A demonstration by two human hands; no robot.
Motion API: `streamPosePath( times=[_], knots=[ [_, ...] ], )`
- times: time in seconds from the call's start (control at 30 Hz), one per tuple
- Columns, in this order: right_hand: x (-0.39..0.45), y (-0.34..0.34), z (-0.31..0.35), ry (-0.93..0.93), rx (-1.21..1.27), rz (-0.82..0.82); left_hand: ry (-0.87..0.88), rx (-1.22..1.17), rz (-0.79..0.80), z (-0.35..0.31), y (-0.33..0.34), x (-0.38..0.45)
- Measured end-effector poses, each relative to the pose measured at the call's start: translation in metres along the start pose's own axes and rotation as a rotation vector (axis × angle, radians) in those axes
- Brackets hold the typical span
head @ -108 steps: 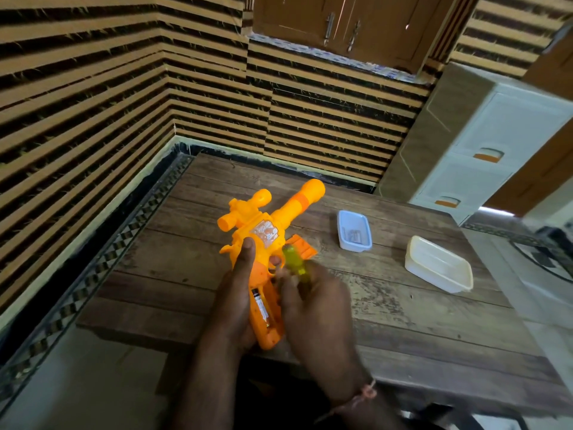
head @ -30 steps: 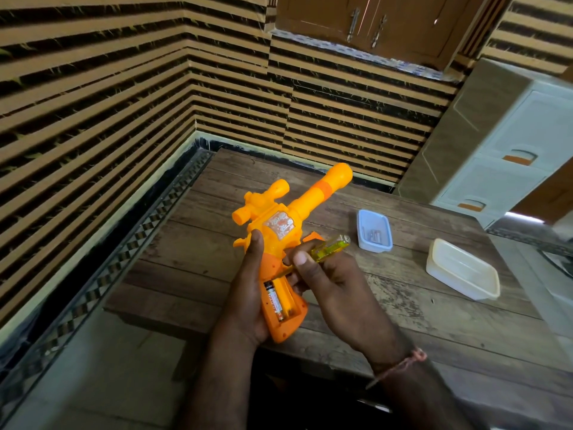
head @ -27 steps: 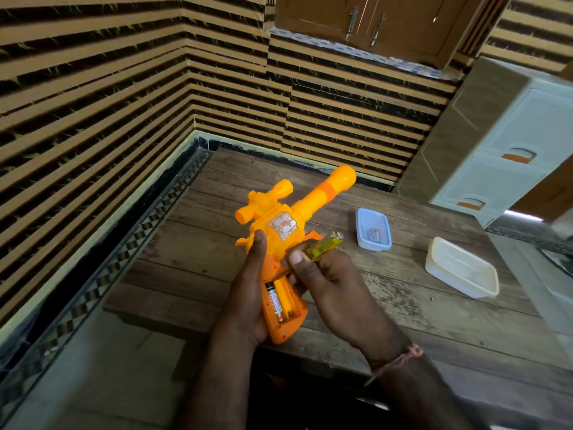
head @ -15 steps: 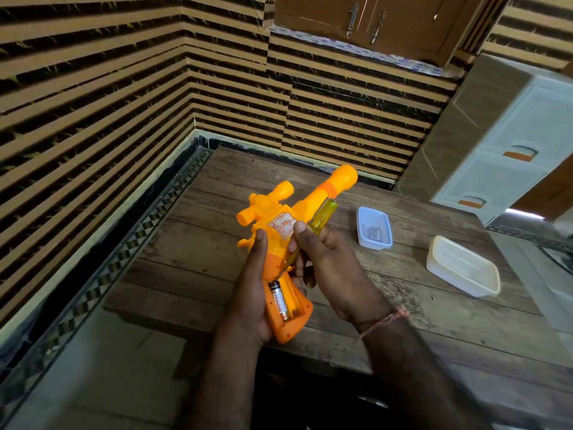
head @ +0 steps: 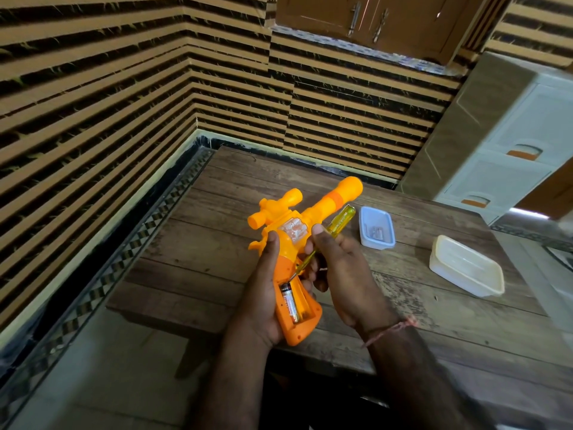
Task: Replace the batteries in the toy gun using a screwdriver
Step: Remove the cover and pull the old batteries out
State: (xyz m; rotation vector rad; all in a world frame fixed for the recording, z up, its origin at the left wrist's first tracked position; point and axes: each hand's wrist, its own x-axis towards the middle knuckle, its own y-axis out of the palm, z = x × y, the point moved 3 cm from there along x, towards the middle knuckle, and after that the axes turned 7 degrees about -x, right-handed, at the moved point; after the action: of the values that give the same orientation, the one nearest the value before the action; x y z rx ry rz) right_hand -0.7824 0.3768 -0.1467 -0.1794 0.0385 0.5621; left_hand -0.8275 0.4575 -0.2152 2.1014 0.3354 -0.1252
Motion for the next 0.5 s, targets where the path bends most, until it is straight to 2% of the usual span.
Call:
streamPosePath(
  times=[0.33,0.5],
  knots=[
    [0.0004,-0.0005,-0.0012,0.045,0.041,-0.031,-0.016,0.028,0.056,0.0055,-0.0012,0.0028],
    [0.0001,0.0016,-0.0050,0.045,0.027,-0.072,-0.002,0.020,0.033,0.0046,-0.0066,0.0065]
  ],
)
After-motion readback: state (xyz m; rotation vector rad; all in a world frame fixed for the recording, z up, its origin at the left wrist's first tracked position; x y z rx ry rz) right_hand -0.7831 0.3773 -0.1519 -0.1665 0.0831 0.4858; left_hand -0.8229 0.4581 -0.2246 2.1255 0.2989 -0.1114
